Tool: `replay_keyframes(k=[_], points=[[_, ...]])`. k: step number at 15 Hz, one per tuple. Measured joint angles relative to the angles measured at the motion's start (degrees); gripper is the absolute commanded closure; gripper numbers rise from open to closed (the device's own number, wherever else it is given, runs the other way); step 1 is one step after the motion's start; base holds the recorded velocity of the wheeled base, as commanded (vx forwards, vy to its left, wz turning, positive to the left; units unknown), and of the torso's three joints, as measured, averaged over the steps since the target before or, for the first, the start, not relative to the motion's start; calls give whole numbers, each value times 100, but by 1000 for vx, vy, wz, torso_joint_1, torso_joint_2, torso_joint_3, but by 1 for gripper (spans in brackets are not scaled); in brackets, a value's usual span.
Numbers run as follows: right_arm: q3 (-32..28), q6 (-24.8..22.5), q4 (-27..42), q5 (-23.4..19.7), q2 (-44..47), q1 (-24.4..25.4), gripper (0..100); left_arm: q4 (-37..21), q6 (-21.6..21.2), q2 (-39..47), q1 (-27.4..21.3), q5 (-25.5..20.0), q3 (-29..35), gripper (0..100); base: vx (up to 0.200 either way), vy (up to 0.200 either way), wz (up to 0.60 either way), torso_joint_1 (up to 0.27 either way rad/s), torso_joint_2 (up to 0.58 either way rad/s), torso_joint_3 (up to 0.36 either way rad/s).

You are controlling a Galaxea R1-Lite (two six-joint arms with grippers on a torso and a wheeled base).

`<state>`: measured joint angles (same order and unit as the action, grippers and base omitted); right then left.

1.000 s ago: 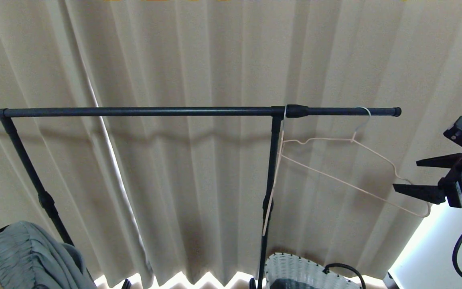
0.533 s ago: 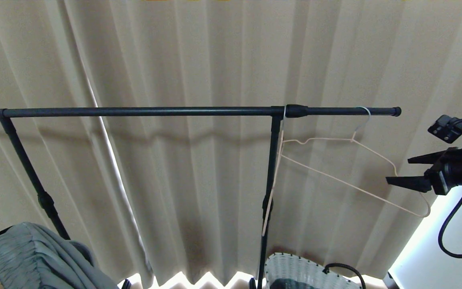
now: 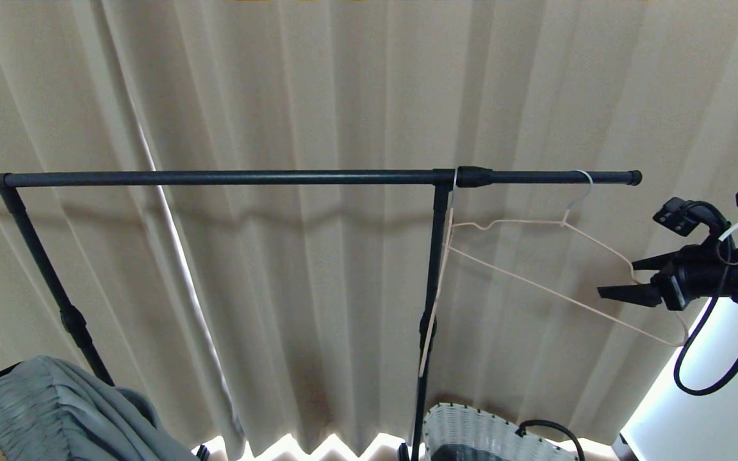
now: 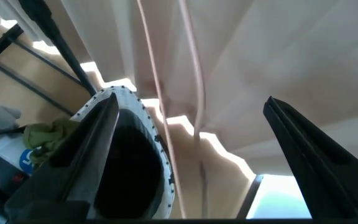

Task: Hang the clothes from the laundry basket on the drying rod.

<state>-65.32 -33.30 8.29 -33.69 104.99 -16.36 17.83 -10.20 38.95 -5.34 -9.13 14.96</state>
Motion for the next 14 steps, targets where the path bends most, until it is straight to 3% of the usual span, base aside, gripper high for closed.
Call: replay_keyframes(k=[2,7,12,14], points=[[55,16,33,-279,35,32,0,0,0,0,0,0,-7,100,0,0,0,0,0,0],[490,218,55,-344,-199,143,0,-11,0,5,-2,0,-11,100,0,0,0,0,0,0],[772,1185,44,-268,-766,586,0,-11,-6,7,-4,0,-11,100,0,0,0,0,0,0],[779,1213,27,-73,-877,696,0,-11,-6,5,-4,-1,-11,100,0,0,0,0,0,0]])
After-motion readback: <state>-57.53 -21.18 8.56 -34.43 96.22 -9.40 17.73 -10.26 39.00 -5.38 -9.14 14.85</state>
